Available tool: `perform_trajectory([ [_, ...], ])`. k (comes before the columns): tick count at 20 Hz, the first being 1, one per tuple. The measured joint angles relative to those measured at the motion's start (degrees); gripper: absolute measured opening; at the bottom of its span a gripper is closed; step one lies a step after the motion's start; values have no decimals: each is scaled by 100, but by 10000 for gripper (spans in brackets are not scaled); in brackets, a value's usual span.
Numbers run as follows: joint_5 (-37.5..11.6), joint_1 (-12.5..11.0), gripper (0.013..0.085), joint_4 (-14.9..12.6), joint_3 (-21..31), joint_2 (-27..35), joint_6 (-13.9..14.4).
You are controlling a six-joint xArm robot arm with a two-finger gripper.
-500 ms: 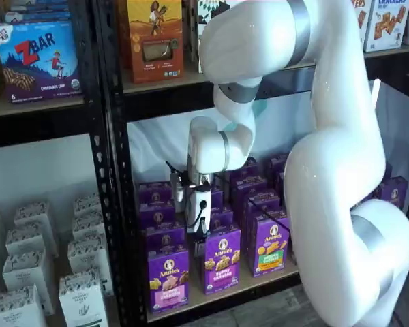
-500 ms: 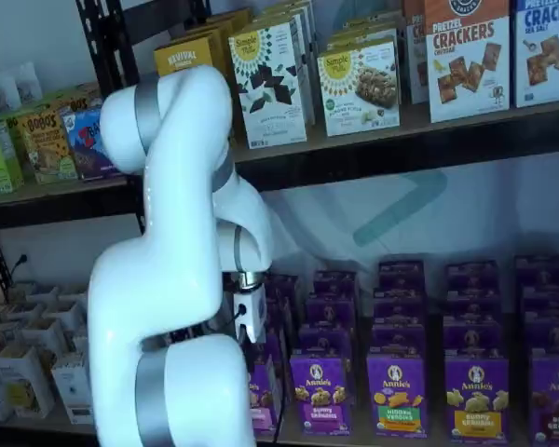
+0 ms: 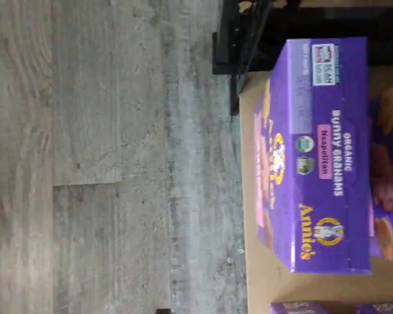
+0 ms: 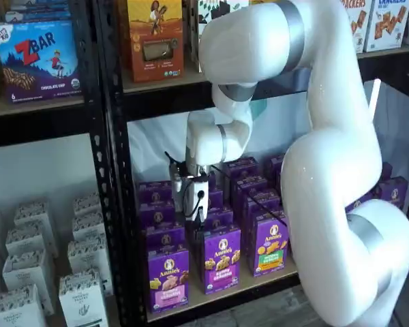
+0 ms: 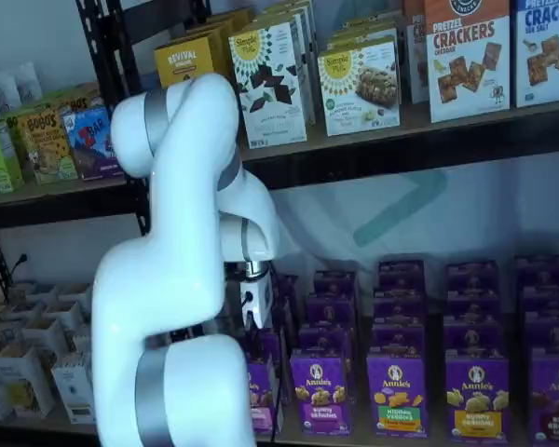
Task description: Pick up the purple box with a pink patch in the middle, on the bottom shelf, the first box from the left
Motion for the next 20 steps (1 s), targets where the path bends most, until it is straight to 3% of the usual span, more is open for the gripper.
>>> perform_trajectory([
  [20,-194,77,850,-128,-780,834,182],
])
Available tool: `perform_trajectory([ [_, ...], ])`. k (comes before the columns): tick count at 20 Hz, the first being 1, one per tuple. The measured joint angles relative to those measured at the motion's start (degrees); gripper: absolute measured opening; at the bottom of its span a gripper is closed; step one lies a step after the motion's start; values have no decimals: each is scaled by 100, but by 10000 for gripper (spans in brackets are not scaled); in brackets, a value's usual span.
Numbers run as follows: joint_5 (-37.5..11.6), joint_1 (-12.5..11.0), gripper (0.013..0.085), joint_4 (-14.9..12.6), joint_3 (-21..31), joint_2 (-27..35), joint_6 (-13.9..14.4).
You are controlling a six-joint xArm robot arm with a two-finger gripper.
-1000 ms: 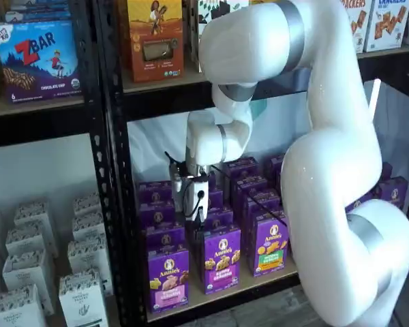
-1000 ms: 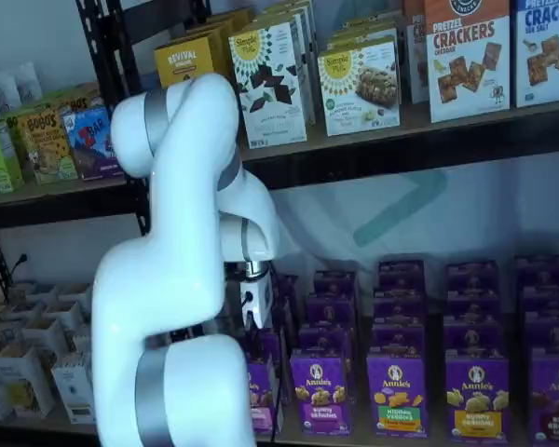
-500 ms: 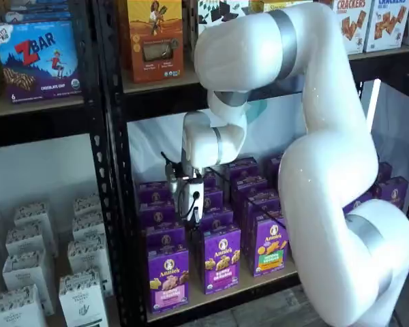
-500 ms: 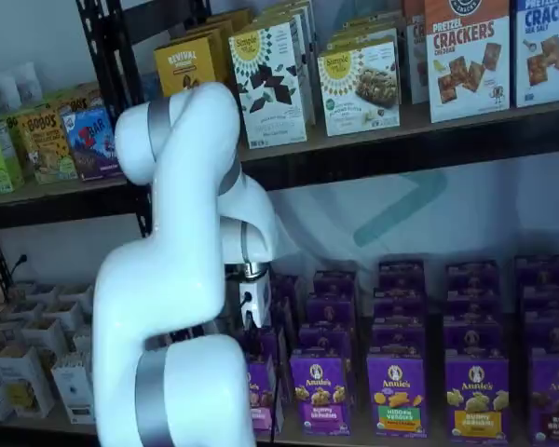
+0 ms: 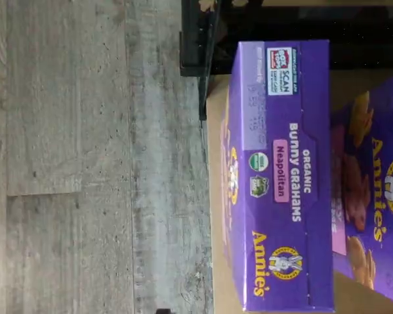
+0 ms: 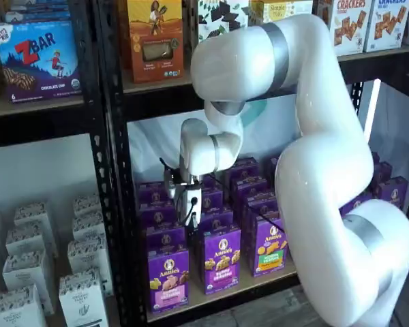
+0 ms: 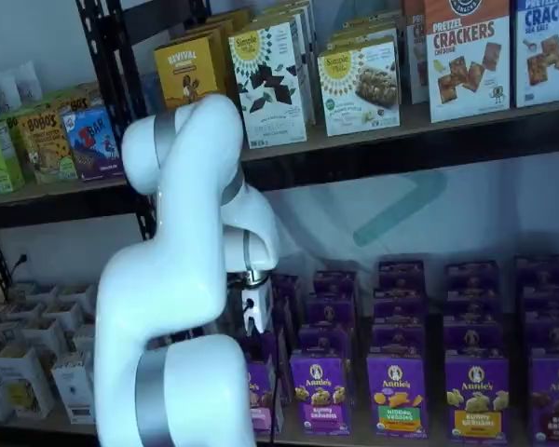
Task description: Pick up the purple box with a pink patch in the middle, on the bottom shelf, the first box from the left
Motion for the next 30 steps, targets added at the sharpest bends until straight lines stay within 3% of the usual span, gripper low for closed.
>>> perform_trajectory([
  [30,-207,220,850,-235,-716,1006,404],
])
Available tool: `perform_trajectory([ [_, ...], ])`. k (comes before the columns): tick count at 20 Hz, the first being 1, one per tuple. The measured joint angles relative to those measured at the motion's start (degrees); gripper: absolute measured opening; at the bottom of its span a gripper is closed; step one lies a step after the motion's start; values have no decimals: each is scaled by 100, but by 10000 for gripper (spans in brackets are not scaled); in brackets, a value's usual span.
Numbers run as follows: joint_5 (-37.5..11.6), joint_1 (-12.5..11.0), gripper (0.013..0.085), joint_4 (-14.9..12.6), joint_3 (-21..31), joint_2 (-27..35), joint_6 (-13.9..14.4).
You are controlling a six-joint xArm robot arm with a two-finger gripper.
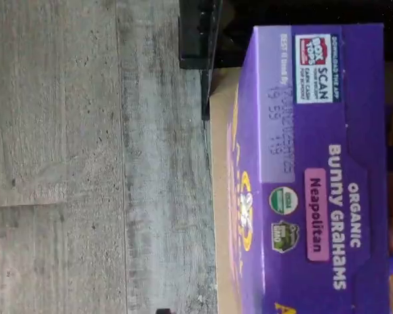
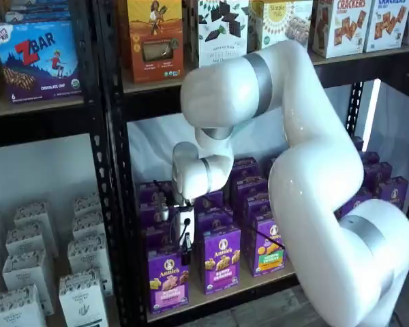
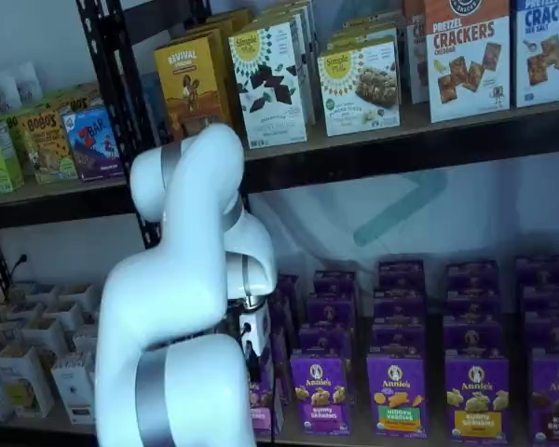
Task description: Pick up the purple box with a pink patch in the middle, on the bottom shelf, the first box from the left
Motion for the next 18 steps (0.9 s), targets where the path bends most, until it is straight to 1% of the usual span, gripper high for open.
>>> perform_trajectory([
  [4,-36,21,850,-100,-123,170,106],
  [10,-110,31,850,-186,-249,358,190],
  [14,-115,31,850,-97,-364,468,112],
  [18,30,35,850,-64,-543,567,91],
])
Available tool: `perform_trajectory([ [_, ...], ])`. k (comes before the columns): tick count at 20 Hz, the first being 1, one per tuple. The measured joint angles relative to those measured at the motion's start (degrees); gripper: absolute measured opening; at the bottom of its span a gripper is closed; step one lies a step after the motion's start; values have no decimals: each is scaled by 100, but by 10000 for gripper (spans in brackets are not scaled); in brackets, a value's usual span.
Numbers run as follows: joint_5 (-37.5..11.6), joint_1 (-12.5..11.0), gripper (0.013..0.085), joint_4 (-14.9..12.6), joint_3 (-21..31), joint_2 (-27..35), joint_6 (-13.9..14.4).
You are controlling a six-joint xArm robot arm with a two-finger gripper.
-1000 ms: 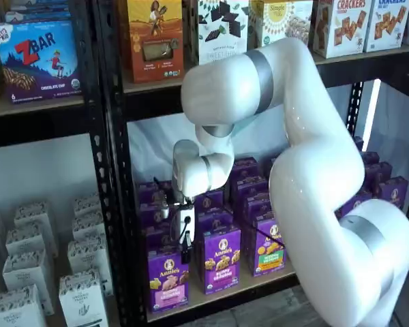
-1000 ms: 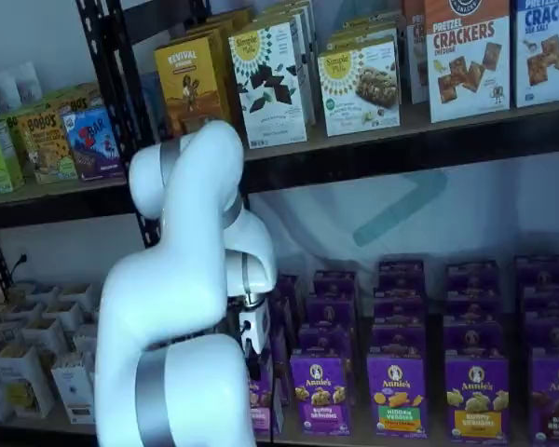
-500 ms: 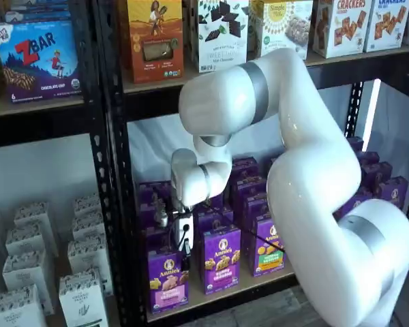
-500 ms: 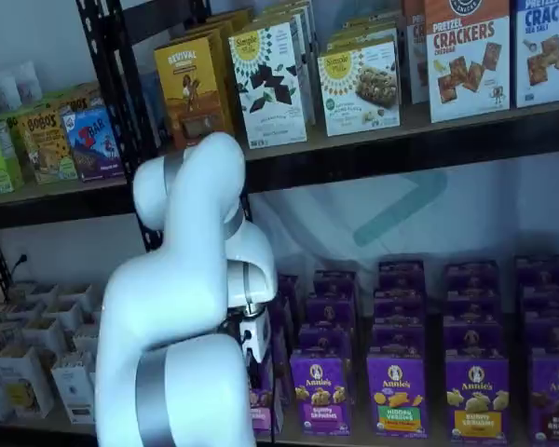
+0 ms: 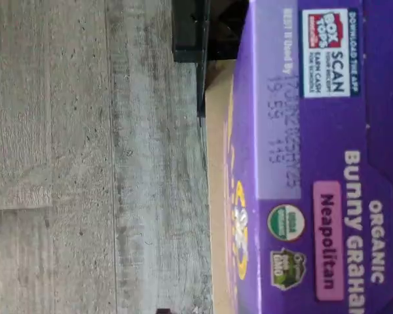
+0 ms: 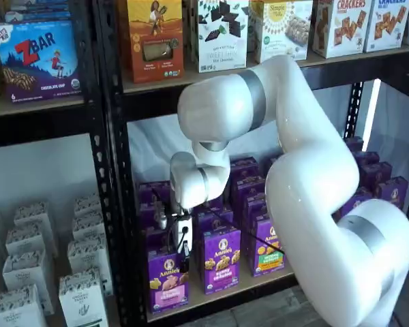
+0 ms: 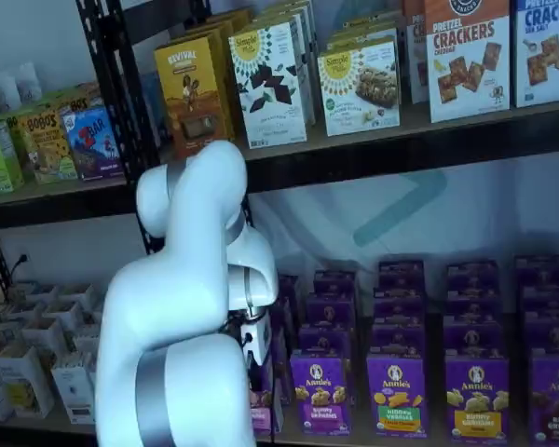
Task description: Pick up the purple box with a pink patch in the middle, on the bottom shelf, the first box from the left
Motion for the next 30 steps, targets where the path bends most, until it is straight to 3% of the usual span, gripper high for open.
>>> perform_trajectory([
  [5,251,11,850,-10,-230,115,29],
  [13,373,37,610,-100,-438,250,140],
  [25,399,36,610,-162,-500,286,196],
  [30,446,20,450,-135,-458,242,156],
])
